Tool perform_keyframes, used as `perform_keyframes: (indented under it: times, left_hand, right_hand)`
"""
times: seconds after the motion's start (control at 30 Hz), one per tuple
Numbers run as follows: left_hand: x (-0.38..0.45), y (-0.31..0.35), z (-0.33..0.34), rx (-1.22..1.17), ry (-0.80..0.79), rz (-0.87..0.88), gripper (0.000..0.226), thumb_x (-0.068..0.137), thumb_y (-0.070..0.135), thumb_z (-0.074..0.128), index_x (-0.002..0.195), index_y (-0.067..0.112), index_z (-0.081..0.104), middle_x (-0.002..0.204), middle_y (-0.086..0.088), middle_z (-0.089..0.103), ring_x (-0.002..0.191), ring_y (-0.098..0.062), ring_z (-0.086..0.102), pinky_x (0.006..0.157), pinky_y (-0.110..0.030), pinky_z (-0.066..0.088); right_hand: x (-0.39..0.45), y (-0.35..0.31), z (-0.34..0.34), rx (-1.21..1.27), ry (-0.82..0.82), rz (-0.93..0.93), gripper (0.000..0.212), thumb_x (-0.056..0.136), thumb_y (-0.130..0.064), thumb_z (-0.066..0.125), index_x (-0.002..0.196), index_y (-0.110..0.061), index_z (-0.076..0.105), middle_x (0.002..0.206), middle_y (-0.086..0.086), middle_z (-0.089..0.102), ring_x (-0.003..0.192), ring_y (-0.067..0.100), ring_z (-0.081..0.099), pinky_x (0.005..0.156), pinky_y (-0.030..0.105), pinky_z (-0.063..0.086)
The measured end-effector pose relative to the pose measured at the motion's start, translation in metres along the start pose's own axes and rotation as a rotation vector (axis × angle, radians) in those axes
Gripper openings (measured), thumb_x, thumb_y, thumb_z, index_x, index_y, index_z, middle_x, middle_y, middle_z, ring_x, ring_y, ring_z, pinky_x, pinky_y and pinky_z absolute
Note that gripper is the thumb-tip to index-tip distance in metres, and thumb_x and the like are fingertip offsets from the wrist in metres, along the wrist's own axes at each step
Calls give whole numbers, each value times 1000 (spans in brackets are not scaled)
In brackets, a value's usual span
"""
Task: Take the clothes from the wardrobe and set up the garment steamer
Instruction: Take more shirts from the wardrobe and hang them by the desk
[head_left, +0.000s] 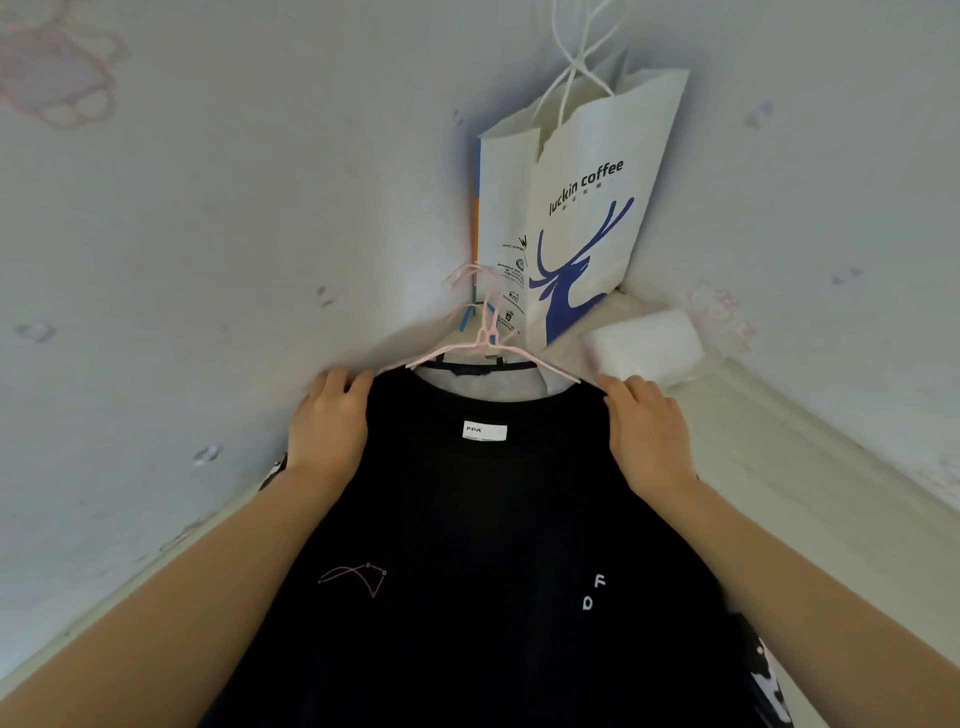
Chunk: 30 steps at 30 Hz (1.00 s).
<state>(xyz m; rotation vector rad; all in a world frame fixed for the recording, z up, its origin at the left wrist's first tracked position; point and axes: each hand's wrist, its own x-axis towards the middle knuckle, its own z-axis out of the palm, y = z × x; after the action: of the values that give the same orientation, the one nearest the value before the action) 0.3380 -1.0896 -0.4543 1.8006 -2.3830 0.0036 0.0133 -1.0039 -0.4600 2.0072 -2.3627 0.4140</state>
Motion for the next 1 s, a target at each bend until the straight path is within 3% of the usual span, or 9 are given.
perform_keyframes:
  times: [0.17,0.23,0.33,0.43,0.57,0.77,1.0]
  left_hand:
    - [5,9,12,58,-22,22,54,60,-16,71,112,-2,65,85,-25,60,75,-44,61,55,-45,53]
    - [3,14,20,84,-5,28,56,63,-13,71,116,-1,63,89,-24,61,78,-43,61,61,-46,53]
    - [-7,20,31,57,32,62,53,85,5,57,137,5,47,116,-18,59,105,-39,56,92,-52,46]
    - [-21,27,41,54,-9,72,51,100,32,33,148,18,32,147,-10,41,136,-32,38,112,-53,26]
    - [-29,28,49,65,-143,22,58,99,47,13,154,26,14,161,-5,14,148,-26,13,118,-51,14]
    - [-26,31,48,54,-221,-12,58,100,44,17,154,29,5,163,-2,4,149,-24,3,120,-49,7]
    - [-52,40,26,67,-316,-74,62,99,51,14,154,26,1,163,-6,1,149,-27,0,120,-49,7]
  right_hand:
    - [-3,10,13,-20,-47,2,42,85,1,61,125,-11,57,97,13,61,84,36,57,66,37,41]
    - [-8,7,15,-24,-68,1,50,83,3,60,130,-12,52,105,15,60,88,36,57,69,39,44]
    - [-12,2,14,-25,-64,-42,57,79,4,61,132,-13,49,119,15,55,100,36,56,80,42,47]
    - [-17,1,13,-44,-29,-84,51,77,2,57,127,-11,53,121,14,55,103,36,55,85,45,47]
    - [-32,-5,22,-72,-34,-55,44,94,-23,38,135,-10,49,131,11,53,120,31,50,104,48,39]
    - [-39,-8,31,-97,-155,-12,58,98,-40,18,147,-13,34,149,13,39,140,32,32,116,49,21]
    - [-59,-16,12,-90,-213,0,53,100,-31,36,150,-12,29,156,13,27,145,32,22,119,46,19]
